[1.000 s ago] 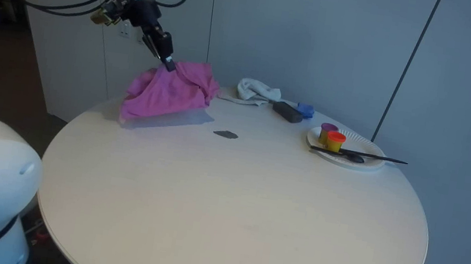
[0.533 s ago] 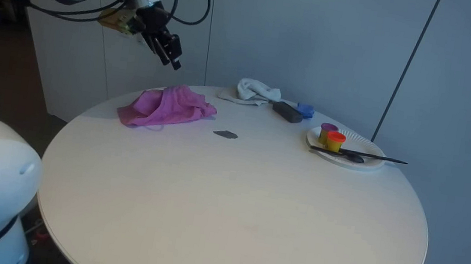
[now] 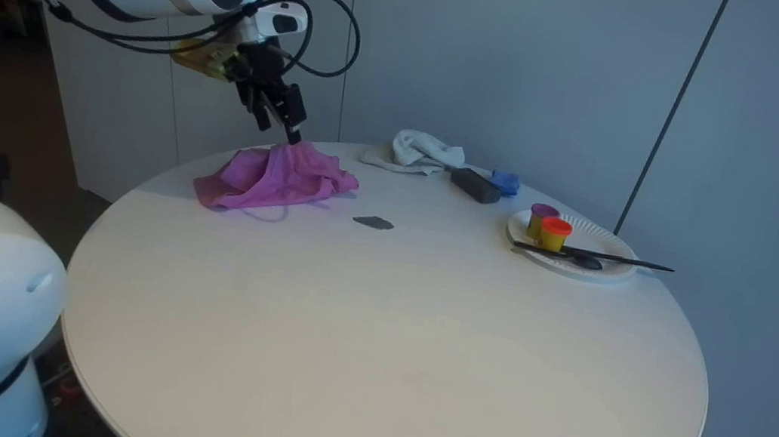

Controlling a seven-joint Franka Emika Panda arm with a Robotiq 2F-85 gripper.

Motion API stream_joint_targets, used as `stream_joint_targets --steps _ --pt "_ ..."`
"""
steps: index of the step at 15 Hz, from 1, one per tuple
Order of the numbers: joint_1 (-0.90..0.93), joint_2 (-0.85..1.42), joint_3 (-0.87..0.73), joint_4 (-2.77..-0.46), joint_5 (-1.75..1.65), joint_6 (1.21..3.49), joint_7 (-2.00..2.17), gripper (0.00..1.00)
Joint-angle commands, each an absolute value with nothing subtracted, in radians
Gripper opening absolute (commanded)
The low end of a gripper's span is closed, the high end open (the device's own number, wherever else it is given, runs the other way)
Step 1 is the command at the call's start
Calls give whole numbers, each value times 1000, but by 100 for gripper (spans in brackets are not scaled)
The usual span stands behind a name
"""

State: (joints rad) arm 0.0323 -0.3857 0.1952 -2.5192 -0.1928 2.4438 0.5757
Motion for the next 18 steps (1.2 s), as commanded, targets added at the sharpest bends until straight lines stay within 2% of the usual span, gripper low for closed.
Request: stream_joint_targets --steps 1,2,7,13,14,16,17,18 --pt "-1 -349 215 -2488 -209 2440 571 81" --pt "-4 -344 217 -2485 -218 2448 573 86" --pt "-5 -321 217 -2468 -232 2465 570 87" --pt "1 -269 204 -2444 -207 2510 561 96" --pt "0 -261 203 -2440 -209 2509 564 91" --pt "3 -245 199 -2432 -207 2509 564 67" --pt "4 -239 197 -2430 -207 2511 564 66" --pt "5 -233 195 -2428 -205 2512 562 60"
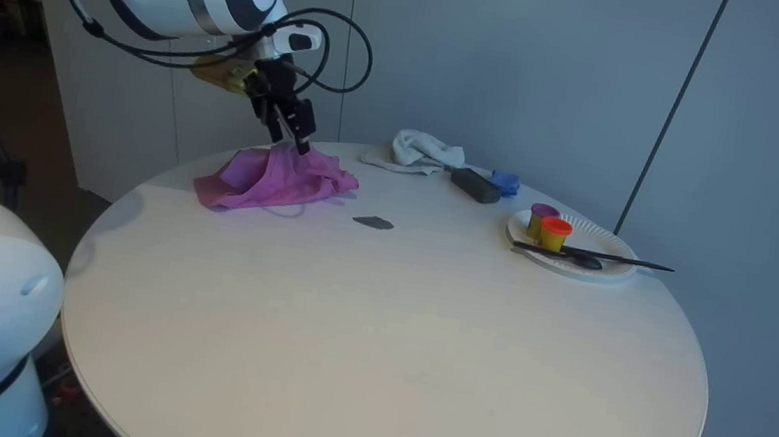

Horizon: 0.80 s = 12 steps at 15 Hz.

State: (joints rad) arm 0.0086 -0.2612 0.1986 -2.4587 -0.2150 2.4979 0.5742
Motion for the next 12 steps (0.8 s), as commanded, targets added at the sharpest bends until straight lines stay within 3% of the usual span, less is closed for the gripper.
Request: stream_joint_targets --steps 1,6,10,12 --pt "6 -228 194 -2425 -206 2511 563 49" --pt "10 -212 190 -2416 -204 2509 565 11" --pt "-2 -236 201 -2426 -245 2476 611 2" --pt "-9 -262 194 -2451 -232 2459 643 6"
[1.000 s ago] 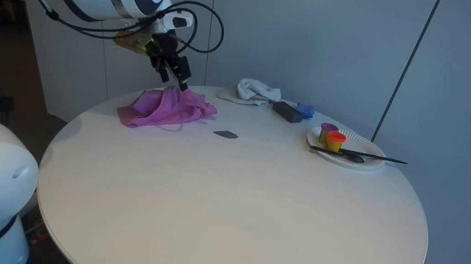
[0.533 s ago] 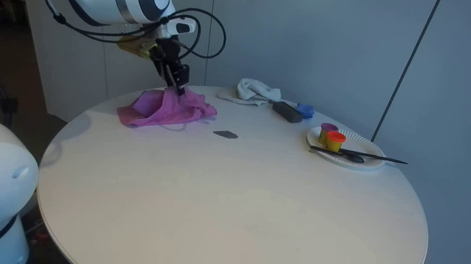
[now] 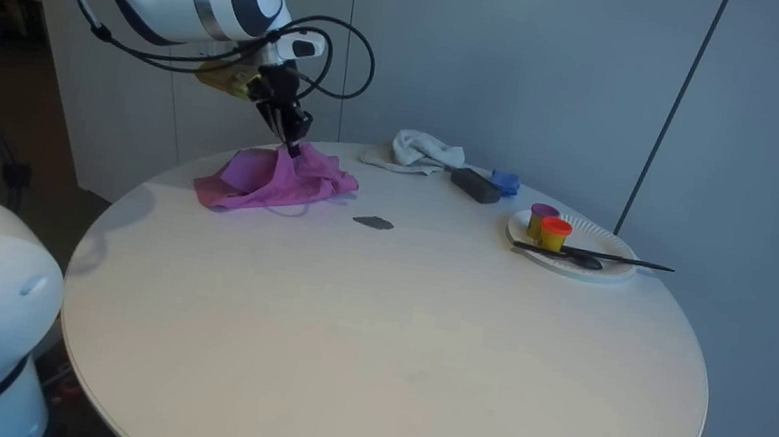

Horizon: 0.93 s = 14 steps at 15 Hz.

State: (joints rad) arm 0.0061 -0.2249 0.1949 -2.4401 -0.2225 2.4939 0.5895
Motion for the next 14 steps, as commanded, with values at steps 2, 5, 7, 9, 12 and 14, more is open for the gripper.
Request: stream_joint_targets --steps 2,5,7,9,12,14 --pt "-26 -279 190 -2469 -235 2384 713 8" --pt "-66 -294 191 -2506 -310 2263 835 7" --pt "-82 -292 191 -2521 -368 2177 916 6" --pt "-87 -279 195 -2520 -418 2078 995 7" --pt "-73 -248 204 -2499 -480 1910 1101 7" --pt "-60 -230 209 -2486 -519 1799 1155 7"
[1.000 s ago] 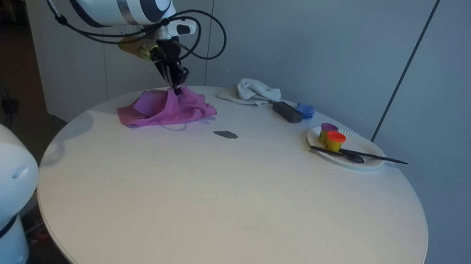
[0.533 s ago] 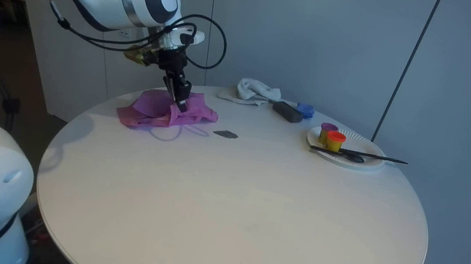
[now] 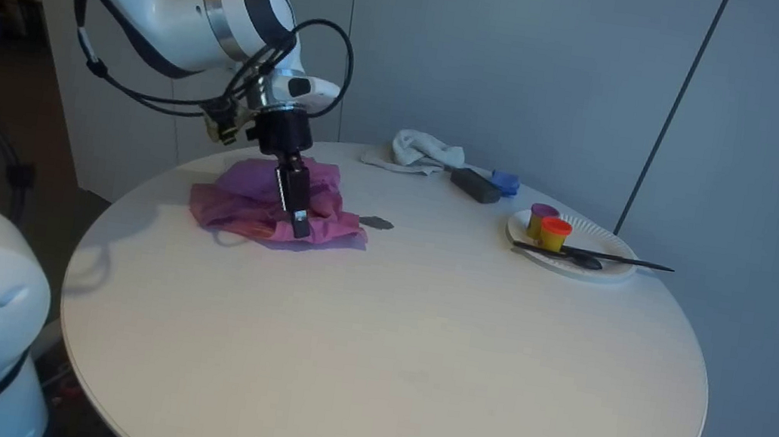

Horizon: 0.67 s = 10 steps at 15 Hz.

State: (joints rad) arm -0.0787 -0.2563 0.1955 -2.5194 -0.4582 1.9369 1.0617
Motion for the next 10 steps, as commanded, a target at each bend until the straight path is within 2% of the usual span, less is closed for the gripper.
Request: stream_joint_targets --steps 1,6,7,8,10 --pt "-53 -218 211 -2477 -532 1741 1176 7" --pt "-10 -150 203 -2426 -571 1469 1250 7" --pt "0 -152 194 -2425 -561 1472 1250 32" --pt "12 -161 184 -2425 -543 1501 1224 33" --pt "33 -208 167 -2437 -518 1630 1182 47"
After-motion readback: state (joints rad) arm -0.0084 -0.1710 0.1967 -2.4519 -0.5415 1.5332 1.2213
